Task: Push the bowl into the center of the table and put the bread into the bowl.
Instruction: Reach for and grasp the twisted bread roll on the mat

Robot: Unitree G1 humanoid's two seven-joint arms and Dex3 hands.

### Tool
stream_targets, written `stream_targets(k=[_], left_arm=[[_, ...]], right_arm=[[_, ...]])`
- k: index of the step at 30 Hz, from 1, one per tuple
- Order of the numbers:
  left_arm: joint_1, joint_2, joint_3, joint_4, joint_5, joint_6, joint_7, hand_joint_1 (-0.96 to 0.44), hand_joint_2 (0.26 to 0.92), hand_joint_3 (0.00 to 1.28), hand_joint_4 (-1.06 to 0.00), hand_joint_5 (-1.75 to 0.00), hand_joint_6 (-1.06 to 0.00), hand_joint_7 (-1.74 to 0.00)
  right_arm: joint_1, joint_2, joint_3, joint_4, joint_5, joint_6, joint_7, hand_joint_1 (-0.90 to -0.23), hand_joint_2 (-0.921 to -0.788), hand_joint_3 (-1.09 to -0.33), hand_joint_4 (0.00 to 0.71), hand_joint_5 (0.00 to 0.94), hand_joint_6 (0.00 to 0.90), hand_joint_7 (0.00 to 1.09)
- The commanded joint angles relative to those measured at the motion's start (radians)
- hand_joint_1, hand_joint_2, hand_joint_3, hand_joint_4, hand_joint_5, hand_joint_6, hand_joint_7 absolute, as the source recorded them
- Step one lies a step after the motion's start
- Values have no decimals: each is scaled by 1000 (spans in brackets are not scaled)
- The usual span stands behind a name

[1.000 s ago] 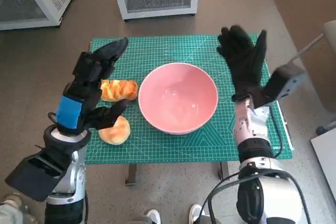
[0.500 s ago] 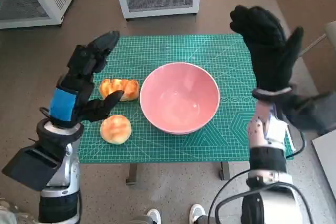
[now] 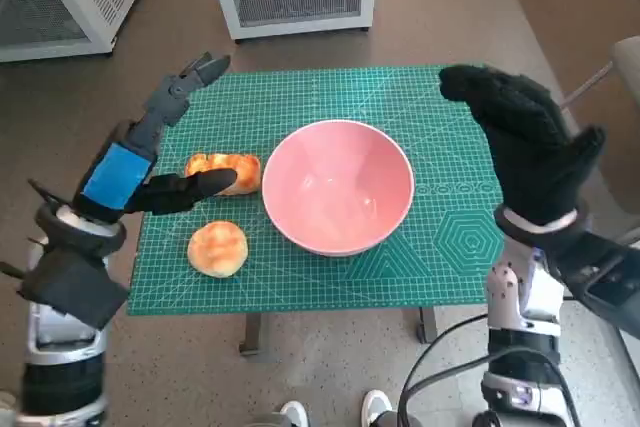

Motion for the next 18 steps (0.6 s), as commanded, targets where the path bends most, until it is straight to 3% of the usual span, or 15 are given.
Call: stream_targets(k=[1,8,18], left_arm=[[-40,68,-52,-72,67,195,-75,-173,736,6,-31,-3,-107,-268],[-113,121,-154,-72,155,416,-176,44,735,7,-73,-6,-260,-132],[-198,134,-296,14,304,553,-222,83,746,13,-118,-11,-303,-75]], right_arm=[[30,-6,17,-17,14,16,18,-405,-921,-452,495,3,172,640],[34,-6,22,-22,12,25,7,-398,-921,-445,496,3,171,642],[33,-3,26,-14,5,28,-1,-396,-921,-445,496,2,168,645]])
